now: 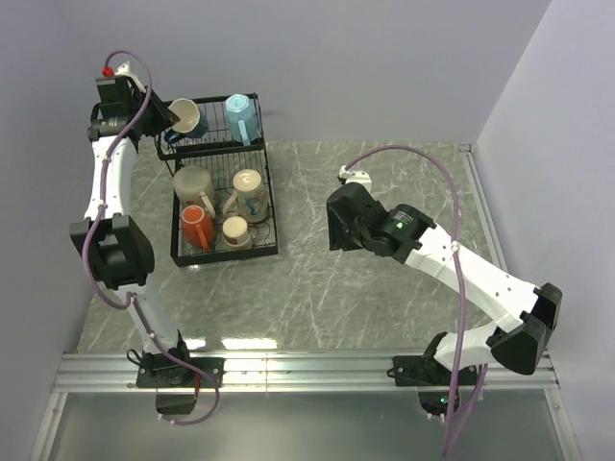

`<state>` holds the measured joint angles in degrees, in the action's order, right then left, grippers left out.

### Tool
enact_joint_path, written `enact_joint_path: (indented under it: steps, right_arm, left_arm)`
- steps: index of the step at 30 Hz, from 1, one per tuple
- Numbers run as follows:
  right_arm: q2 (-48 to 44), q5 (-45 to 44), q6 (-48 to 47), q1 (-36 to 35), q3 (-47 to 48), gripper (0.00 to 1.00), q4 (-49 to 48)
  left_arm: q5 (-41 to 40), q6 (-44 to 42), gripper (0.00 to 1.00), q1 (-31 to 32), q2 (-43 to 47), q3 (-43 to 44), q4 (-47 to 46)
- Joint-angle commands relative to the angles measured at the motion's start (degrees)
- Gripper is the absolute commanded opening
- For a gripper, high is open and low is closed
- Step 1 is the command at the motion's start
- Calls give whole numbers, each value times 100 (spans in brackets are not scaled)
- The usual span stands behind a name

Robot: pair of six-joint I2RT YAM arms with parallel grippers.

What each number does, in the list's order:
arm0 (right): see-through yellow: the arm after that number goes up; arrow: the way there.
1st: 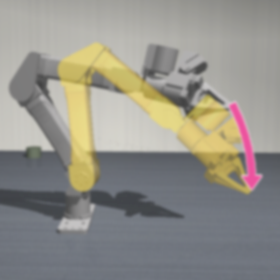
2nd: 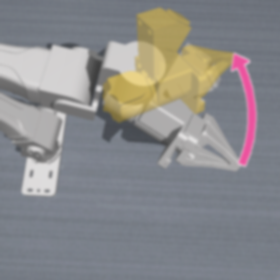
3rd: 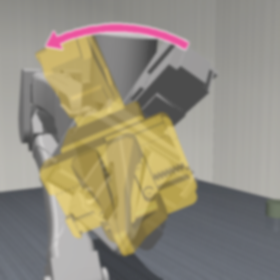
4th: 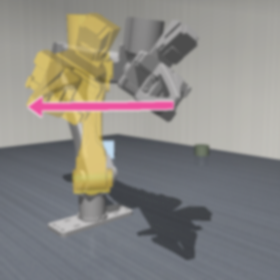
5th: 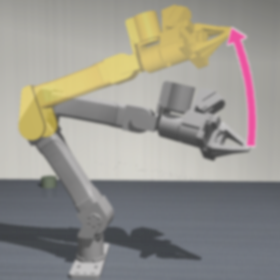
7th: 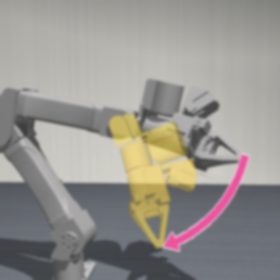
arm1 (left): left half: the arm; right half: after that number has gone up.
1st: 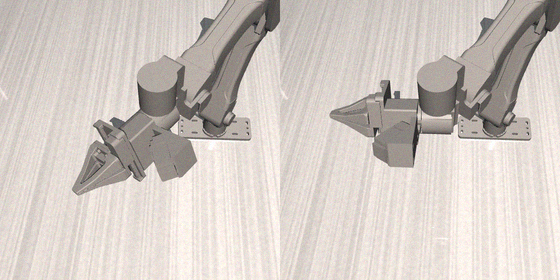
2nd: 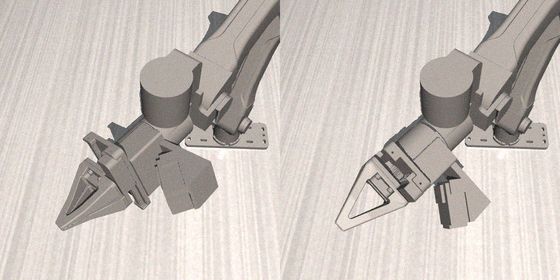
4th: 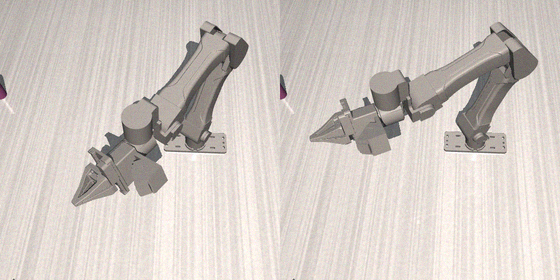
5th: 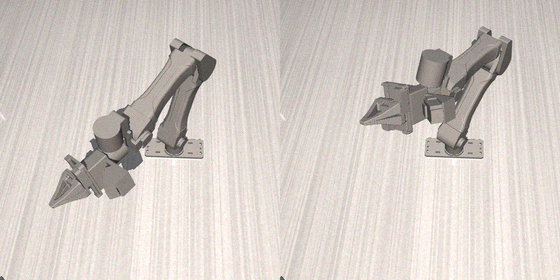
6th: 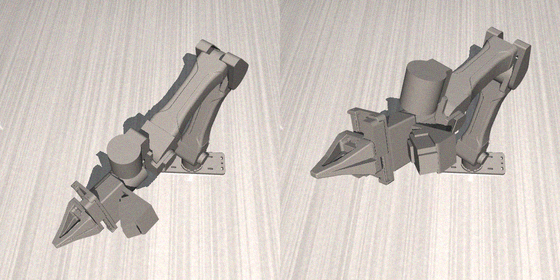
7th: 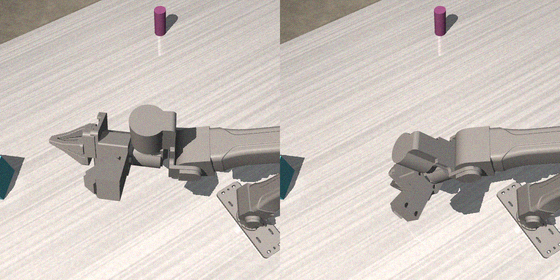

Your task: Load the cups into the dish rack

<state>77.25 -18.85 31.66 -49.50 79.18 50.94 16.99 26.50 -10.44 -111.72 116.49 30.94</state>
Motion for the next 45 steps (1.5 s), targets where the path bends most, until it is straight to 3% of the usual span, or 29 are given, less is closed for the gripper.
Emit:
enact_joint_path:
  steps: [1, 3, 10, 17, 20, 22, 24, 27, 31, 37, 41, 45]
  right_arm:
    - [79, -31, -37, 36, 212, 52, -102]
    - [114, -31, -37, 36, 238, 52, -128]
    - [202, 127, -204, 28, 519, 52, -382]
    - [755, 802, -941, 37, 1871, 56, -892]
    - [1212, 1503, -1039, 106, 2689, 68, -1120]
    - [1658, 1988, -978, 255, 3391, 84, -1209]
    - [1950, 2969, -715, 422, 3988, 94, -1472]
    - [2469, 4401, 162, 861, 4377, 96, -2340]
    - [3127, 5398, 1683, 1346, 4405, 97, -4182]
    - [4173, 5866, 3335, 1443, 4984, 99, -5522]
    - [4561, 5841, 4014, 1416, 5213, 99, -6174]
    - [4746, 5770, 4041, 1328, 5468, 100, -6192]
  left_arm:
    - [164, 21, 13, 33, -165, 269, -202]
    - [173, 83, 0, 33, -183, 296, -202]
    - [830, 364, 0, -55, 124, -150, -579]
    - [2121, 2171, 0, -722, 1020, -1794, -2476]
    - [2545, 2779, 0, -1004, 1319, -2384, -3408]
    - [2905, 3087, 0, -1162, 1512, -2751, -3795]
    - [3203, 3720, 0, -1276, 1740, -3051, -4708]
    - [3450, 4792, 0, -1329, 1969, -3763, -6342]
    - [3556, 5575, 0, -1329, 2049, -4247, -7382]
    - [3671, 7017, 0, -1268, 1874, -4476, -9339]
    - [3855, 7211, 0, -1119, 1821, -4503, -9624]
    - [3777, 7763, 0, -838, 1637, -4600, -10228]
